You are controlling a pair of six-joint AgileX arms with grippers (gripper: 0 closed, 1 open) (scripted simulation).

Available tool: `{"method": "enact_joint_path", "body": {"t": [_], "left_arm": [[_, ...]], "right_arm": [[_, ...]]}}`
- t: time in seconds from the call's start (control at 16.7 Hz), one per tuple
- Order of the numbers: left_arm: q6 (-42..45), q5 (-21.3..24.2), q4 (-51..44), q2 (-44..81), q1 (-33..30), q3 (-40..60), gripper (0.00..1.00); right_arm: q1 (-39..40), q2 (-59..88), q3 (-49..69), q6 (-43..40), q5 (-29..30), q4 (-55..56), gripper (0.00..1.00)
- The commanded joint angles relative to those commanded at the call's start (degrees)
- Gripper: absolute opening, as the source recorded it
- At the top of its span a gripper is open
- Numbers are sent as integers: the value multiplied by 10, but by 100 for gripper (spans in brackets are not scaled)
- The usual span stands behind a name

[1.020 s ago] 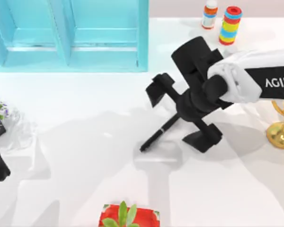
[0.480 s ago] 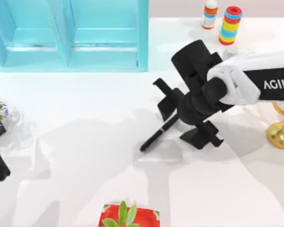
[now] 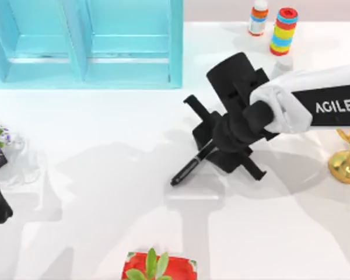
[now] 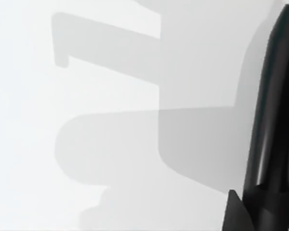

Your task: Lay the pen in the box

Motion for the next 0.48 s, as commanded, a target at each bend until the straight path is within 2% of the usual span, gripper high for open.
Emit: {"method": "enact_joint_path", "body": {"t": [0.06, 0.24, 0.48], "left_arm": [[0, 0, 0, 0, 0, 0, 100], [0, 0, 0, 0, 0, 0, 100], [0, 0, 0, 0, 0, 0, 100]], "right_arm": [[-5, -46, 3, -15, 2, -49, 0], [-6, -54, 19, -14, 5, -72, 0], [-6, -91, 74, -16, 7, -169, 0]]}}
